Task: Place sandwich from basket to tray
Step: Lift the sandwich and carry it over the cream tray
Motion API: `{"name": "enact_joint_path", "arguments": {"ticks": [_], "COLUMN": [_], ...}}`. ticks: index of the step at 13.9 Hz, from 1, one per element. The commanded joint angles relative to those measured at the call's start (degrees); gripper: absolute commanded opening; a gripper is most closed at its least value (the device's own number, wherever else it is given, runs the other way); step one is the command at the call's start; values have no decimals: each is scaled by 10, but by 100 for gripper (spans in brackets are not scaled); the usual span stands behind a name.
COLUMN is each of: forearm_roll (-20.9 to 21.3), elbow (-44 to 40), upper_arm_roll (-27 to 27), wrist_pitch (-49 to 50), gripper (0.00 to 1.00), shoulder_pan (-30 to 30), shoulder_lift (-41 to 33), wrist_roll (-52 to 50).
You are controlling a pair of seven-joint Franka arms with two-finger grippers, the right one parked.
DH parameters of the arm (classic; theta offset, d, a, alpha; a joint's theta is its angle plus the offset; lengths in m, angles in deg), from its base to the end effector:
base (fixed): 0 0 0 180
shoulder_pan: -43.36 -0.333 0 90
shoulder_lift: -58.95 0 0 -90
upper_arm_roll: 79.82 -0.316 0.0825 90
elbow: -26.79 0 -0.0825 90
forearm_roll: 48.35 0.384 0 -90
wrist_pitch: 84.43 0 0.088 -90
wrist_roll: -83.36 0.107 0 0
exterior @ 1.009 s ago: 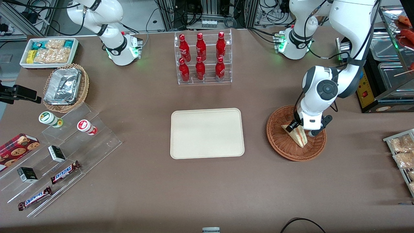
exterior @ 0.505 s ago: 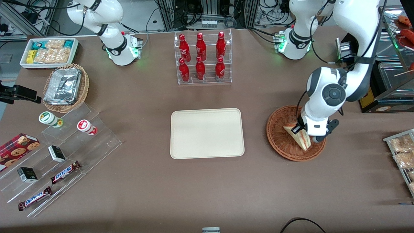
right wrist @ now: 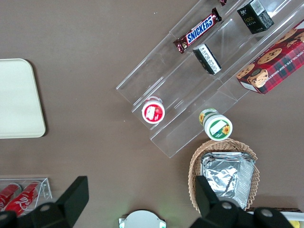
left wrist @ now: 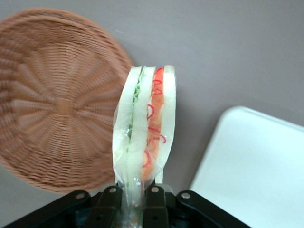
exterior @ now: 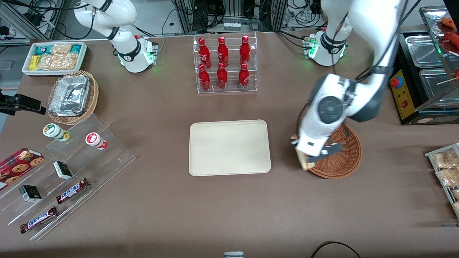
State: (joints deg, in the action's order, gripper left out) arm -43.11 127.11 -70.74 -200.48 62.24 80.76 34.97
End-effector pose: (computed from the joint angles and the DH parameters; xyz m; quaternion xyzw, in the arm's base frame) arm 0.5708 -0.2879 0.3483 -0.9859 -0.1593 0.0330 0.0392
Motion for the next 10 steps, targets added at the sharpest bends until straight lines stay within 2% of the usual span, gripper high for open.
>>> {"name": "enact_joint_path", "arguments": {"ticks": [1, 5, 10], "forearm_roll": [-1, -1, -1], "elbow": [-53, -156, -237], "upper_arm_roll": [-6, -6, -6], "wrist_pitch": [14, 15, 10], "gripper": [0, 0, 0], "shoulder_pan": [47, 119, 180], "shoulder_lift": [51, 138, 214], "wrist_roll": [4, -72, -154]}}
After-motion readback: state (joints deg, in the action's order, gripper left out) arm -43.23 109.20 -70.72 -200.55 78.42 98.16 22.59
